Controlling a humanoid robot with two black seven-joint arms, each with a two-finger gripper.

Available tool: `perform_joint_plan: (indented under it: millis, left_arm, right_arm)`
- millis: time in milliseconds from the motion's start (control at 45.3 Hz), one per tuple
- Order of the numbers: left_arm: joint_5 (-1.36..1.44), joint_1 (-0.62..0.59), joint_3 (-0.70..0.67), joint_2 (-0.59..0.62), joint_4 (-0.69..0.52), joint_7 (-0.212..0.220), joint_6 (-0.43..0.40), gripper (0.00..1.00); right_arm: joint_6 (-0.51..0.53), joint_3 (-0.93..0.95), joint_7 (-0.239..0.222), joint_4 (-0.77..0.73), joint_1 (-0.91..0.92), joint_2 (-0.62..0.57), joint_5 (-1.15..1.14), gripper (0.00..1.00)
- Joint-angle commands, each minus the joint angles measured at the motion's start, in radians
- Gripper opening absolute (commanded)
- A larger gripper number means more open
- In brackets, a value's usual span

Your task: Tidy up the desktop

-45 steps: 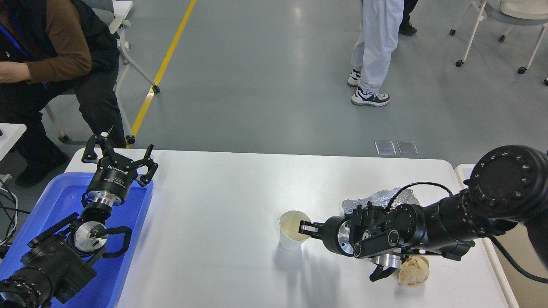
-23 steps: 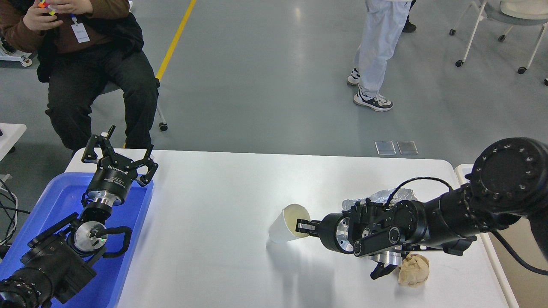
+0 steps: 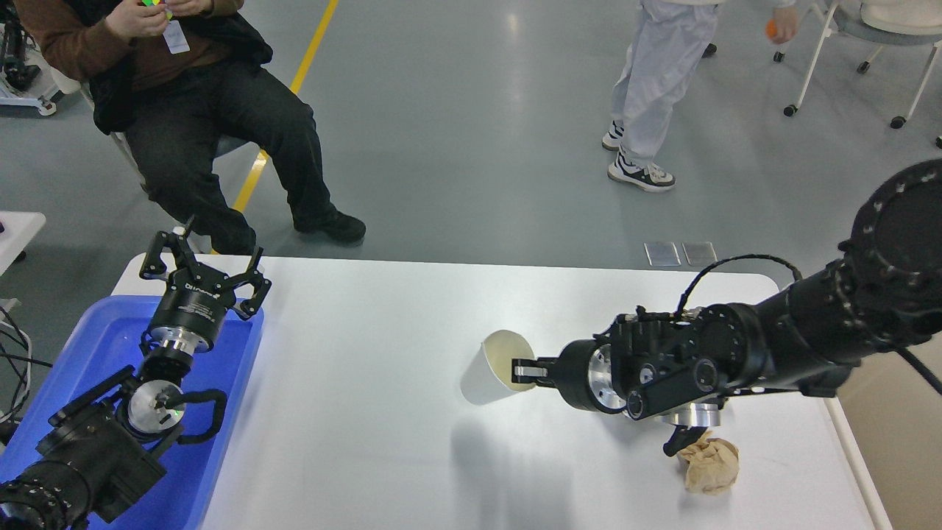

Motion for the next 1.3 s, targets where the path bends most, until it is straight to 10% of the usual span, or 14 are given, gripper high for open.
perform_joint_plan:
  millis: [0, 529, 816, 1015, 1279]
  left_arm:
    - [0.0, 0.001, -0.002, 0.0, 0.0, 0.0, 0.0, 1.0]
    - [0.0, 0.003, -0.002, 0.002, 0.0, 0.0, 0.0, 1.0]
    - [0.0, 0.003, -0.002, 0.0, 0.0, 0.0, 0.0, 1.0]
    - [0.0, 0.003, -0.002, 0.0, 0.0, 0.0, 0.0, 1.0]
    - [0.0, 0.003, -0.002, 0.0, 0.0, 0.0, 0.0, 1.0]
  right_arm:
    - [0.042, -0.041, 0.009, 0.105, 0.137, -0.134, -0.029, 0.0]
    - [0.309, -0.036, 0.004, 0.123, 0.269, -0.808, -0.185, 0.0]
    - [0.356, 0.065, 0.009, -0.134, 0.093, -1.246, -0.181, 0.0]
    - [0.355, 0.25, 0.024, -0.448, -0.272, -1.226, 0.187, 0.0]
    - [0.349, 0.529, -0.014, -0.982, -0.81, -0.912, 0.563, 0.0]
